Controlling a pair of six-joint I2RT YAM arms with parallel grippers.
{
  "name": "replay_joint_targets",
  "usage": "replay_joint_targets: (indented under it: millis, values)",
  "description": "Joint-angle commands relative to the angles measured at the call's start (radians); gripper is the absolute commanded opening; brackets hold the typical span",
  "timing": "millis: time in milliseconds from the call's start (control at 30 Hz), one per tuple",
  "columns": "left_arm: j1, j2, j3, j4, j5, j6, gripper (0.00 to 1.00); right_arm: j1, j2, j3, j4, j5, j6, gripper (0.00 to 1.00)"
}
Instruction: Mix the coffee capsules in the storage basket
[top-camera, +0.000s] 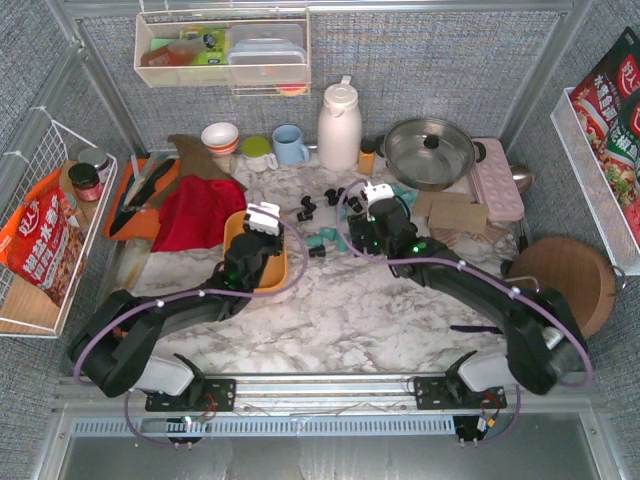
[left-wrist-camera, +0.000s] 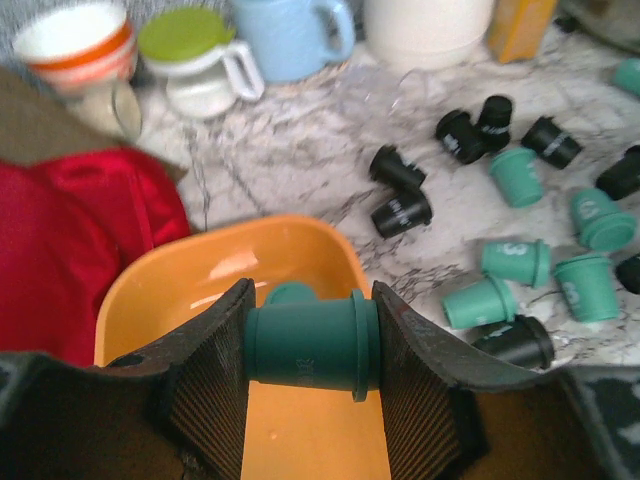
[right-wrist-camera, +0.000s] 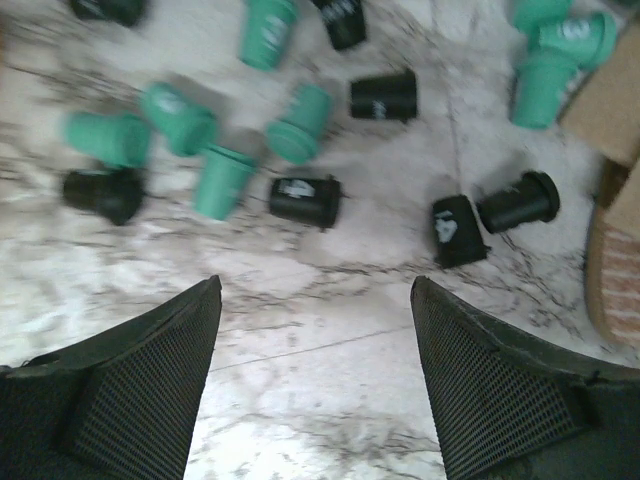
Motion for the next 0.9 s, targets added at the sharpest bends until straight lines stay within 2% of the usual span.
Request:
replay_joint_targets:
  millis: [0, 100, 267, 367, 467, 600, 733, 867]
  values:
    - [0.064, 0.042, 0.032, -0.127, -0.032, -0.191, 0.49, -0.052, 0.138, 0.049, -0.019, 0.034, -0.038, 0.8]
    - [0.088, 0.064, 0.043, -0.151, -0.045, -0.226, 0.54, -0.072, 0.227, 0.073, 0.012, -0.017, -0.051, 0.8]
    - [0.115, 0.089, 0.049, -0.182, -0.101, -0.321, 0.69, -0.078, 0.326, 0.114, 0.082, -0.094, -0.077, 0.8]
    - [0.137, 0.095, 0.052, -0.216, -0.152, -0.432, 0.85, -0.079, 0.375, 0.136, 0.097, -0.088, -0.087, 0.79]
    - [0.142, 0.093, 0.066, -0.247, -0.172, -0.468, 0.97, -0.084, 0.423, 0.17, 0.09, -0.087, -0.098, 0.79]
    - [0.142, 0.08, 0.11, -0.278, -0.126, -0.413, 0.99, -0.085, 0.462, 0.201, 0.073, -0.087, -0.092, 0.76]
    - [0.142, 0.059, 0.128, -0.273, -0.08, -0.363, 0.99, -0.087, 0.477, 0.219, 0.041, -0.089, -0.084, 0.61]
    - [0.141, 0.049, 0.142, -0.273, -0.033, -0.328, 0.99, -0.093, 0.477, 0.217, 0.034, -0.09, -0.073, 0.54]
